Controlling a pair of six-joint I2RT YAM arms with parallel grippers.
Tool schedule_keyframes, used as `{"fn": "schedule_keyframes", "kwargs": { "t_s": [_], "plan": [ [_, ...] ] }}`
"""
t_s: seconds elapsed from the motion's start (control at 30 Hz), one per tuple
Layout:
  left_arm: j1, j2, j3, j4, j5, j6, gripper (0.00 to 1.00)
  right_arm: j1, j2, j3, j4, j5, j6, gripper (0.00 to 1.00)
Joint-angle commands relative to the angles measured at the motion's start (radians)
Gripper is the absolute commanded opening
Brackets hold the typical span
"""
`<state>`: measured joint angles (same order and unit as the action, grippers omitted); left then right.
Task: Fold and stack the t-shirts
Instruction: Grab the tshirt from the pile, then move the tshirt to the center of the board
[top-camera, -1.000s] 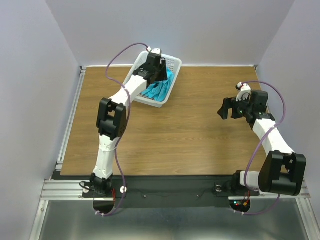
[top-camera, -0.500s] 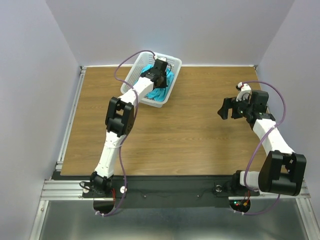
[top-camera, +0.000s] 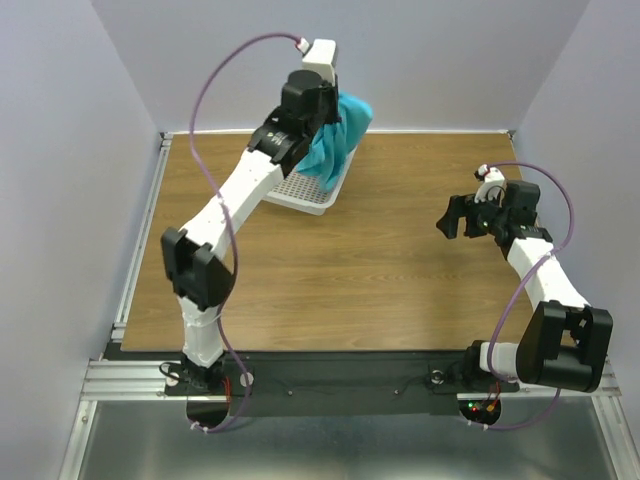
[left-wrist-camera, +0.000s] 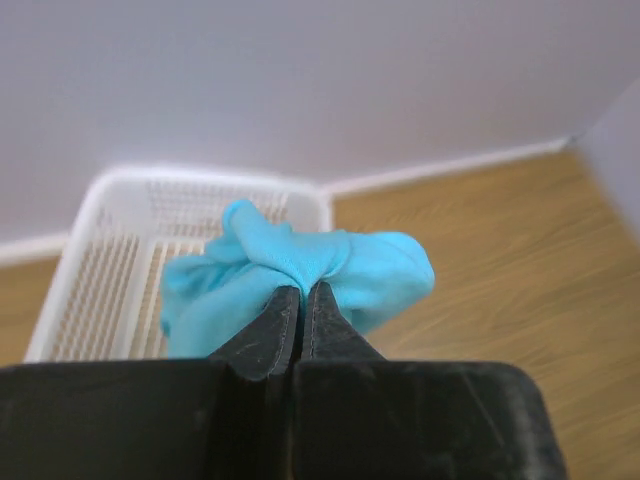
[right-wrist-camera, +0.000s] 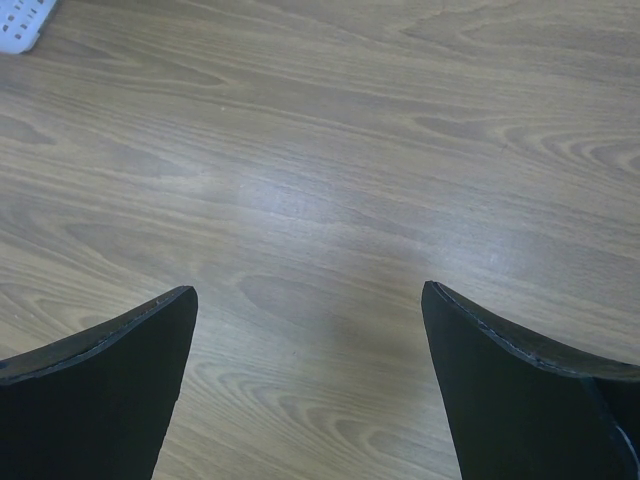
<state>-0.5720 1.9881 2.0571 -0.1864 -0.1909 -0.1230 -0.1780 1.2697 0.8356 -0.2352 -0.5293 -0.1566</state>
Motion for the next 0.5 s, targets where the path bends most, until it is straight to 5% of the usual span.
{"fn": "schedule_keyframes", "kwargs": {
  "t_s": [0.0,0.47],
  "plan": [
    [-0.041,-0.187,0.018,0.220,0.077,0.052,0.00,-0.014,-0.004,0.017,0.019,-0.003,0.008,1.00],
    [-0.203,-0.270,0.045,0.309,0.087,0.068,0.00,-0.043,-0.004,0.022,0.028,0.064,0.022,1.00]
  ]
}}
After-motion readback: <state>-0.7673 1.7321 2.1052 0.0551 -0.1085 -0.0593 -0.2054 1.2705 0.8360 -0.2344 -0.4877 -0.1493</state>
